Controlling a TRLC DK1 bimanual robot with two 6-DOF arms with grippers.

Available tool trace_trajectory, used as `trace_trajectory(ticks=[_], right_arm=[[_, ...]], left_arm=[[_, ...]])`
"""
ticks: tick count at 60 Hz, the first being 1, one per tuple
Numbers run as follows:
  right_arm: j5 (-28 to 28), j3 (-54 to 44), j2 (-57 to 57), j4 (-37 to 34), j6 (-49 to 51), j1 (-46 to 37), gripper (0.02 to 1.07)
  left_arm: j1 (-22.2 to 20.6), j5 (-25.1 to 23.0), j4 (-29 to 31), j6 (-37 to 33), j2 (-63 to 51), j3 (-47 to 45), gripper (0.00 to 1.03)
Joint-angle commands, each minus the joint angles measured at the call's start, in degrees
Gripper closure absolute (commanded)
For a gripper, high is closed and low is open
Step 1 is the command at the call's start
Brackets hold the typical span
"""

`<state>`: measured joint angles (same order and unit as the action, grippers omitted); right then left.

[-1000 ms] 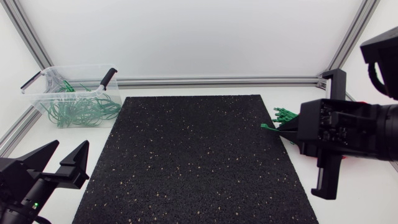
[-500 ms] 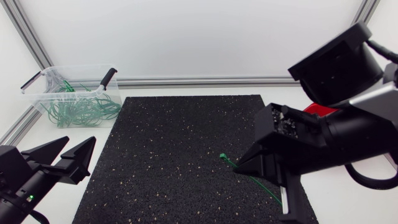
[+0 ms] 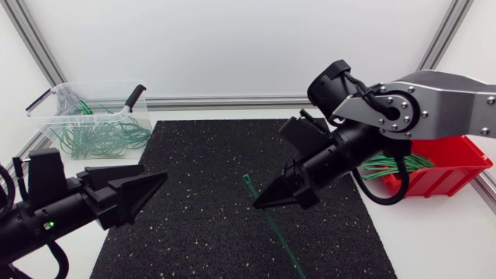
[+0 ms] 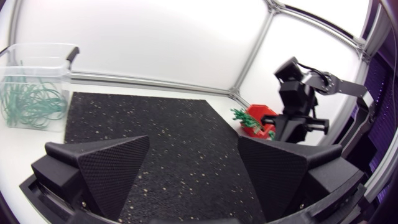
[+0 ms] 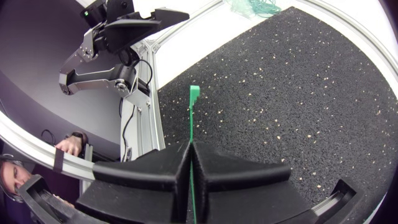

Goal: Take a green cable tie from the red box, thread the tail through the head to close it, then place it in the transparent bin on the left.

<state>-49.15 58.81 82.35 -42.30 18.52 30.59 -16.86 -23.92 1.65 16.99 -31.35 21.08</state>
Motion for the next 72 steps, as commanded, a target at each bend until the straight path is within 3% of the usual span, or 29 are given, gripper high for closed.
trace_trajectory(ticks=[1,11,16,23,30,35,42,47,72], right_arm=[[-3.0,2.0,3.0,1.1,-3.8,-0.8,1.02],[-11.2,1.8,2.8,6.6,-6.7,-2.8,1.02],[-15.8,0.3,2.0,9.7,-8.2,-4.0,1.02],[-18.6,-2.4,1.6,16.1,-14.0,-4.1,1.02],[-19.3,-4.7,0.3,21.6,-17.9,-4.0,1.02],[-19.3,-7.6,-1.0,30.5,-24.5,-3.7,1.02],[-19.2,-12.6,-2.2,48.3,-38.2,-3.4,1.02],[-19.3,-14.3,-2.3,55.9,-44.8,-3.4,1.02],[-20.8,-15.7,-0.3,57.5,-48.3,-3.0,1.02]], left_arm=[[-2.6,-3.5,0.1,1.7,-3.3,3.2,0.04],[-3.5,-11.4,-0.2,2.9,-10.9,8.8,0.04],[-2.5,-17.7,-1.6,4.9,-16.9,12.5,0.04],[-0.8,-24.7,-5.3,8.6,-22.5,15.0,0.04],[-1.0,-28.3,-8.0,9.6,-26.5,16.5,0.04],[-1.1,-31.0,-9.0,10.4,-28.4,17.6,0.04],[-1.9,-33.3,-9.8,10.5,-30.4,18.6,0.04],[-1.9,-34.7,-11.7,11.6,-31.9,18.9,0.04],[-6.9,-36.8,-13.6,14.8,-37.7,24.0,0.04]])
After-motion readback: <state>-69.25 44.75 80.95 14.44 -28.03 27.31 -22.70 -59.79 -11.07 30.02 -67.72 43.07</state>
